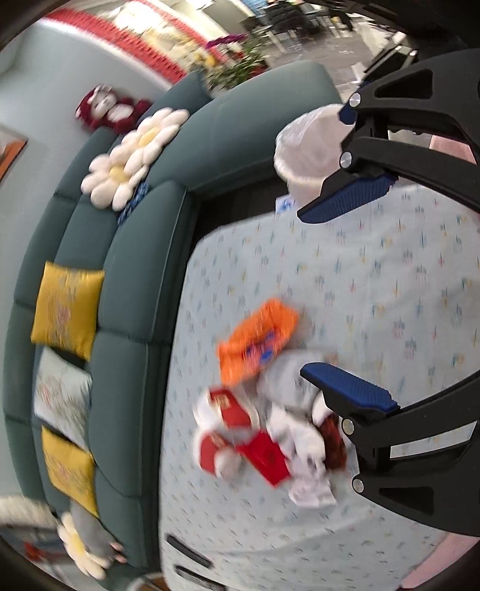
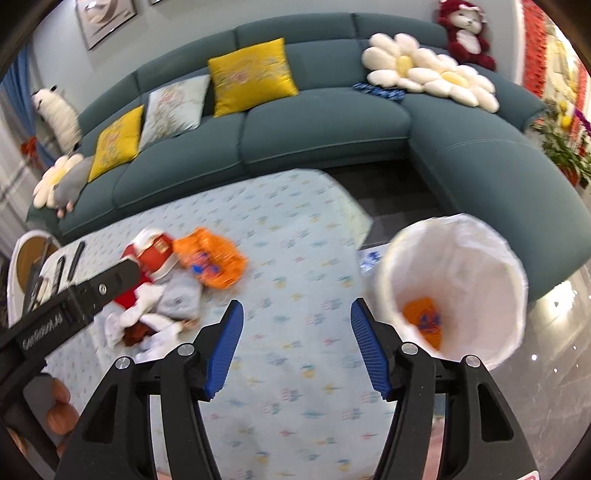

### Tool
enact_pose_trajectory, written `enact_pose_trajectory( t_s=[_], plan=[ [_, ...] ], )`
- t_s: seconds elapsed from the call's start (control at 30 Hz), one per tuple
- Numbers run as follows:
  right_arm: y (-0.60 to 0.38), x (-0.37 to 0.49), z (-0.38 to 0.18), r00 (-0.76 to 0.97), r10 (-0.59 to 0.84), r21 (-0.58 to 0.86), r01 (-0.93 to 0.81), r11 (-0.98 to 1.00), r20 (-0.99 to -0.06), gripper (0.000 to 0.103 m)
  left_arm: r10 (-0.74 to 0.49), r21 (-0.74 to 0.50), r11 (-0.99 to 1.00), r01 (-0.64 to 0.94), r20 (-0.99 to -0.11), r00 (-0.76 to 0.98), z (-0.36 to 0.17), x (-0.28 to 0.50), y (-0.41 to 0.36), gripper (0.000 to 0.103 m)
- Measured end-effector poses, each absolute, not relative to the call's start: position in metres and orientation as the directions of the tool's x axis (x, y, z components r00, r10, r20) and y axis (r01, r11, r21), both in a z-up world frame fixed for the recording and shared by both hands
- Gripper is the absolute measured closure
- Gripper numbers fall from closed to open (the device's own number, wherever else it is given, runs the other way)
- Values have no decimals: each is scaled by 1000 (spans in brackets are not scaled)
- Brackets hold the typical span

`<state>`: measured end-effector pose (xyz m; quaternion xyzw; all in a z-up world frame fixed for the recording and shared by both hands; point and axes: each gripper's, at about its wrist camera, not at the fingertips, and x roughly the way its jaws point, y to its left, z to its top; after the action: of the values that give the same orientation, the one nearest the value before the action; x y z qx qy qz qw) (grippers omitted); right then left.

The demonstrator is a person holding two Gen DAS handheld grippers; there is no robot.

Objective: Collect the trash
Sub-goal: 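Move both open tools back over the remaining trash pile, then grasp a white glove with the left tool while the right tool grasps another glove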

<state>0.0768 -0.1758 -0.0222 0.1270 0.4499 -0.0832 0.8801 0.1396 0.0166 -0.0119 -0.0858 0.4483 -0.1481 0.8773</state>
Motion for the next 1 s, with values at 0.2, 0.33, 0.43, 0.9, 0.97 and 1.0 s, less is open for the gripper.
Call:
enact_pose_trajectory(
  t_s=[0.2, 0.33, 0.43, 0.9, 0.97, 1.0],
  plan=[
    [-108, 89, -47, 533, 33, 143, 166, 976, -846, 44, -244, -264, 964, 46, -794, 557, -36, 148, 92, 28],
    [-73, 95, -61, 502, 60, 135, 113, 984, -863, 44, -203, -258, 966, -25, -814, 545, -53, 151, 132, 28],
    [-50, 100, -72, 475, 80, 133, 79, 988, -876, 44, -181, -254, 965, -70, -831, 526, -69, 154, 161, 28],
    [6, 136, -145, 322, 149, 191, 105, 976, -935, 38, -174, -266, 948, -174, -892, 417, -140, 188, 228, 33],
    [11, 142, -153, 307, 151, 194, 115, 974, -940, 38, -187, -275, 946, -172, -896, 403, -147, 194, 229, 37],
    [13, 143, -155, 301, 151, 194, 118, 974, -941, 38, -196, -282, 944, -172, -897, 397, -149, 197, 228, 39]
  ],
)
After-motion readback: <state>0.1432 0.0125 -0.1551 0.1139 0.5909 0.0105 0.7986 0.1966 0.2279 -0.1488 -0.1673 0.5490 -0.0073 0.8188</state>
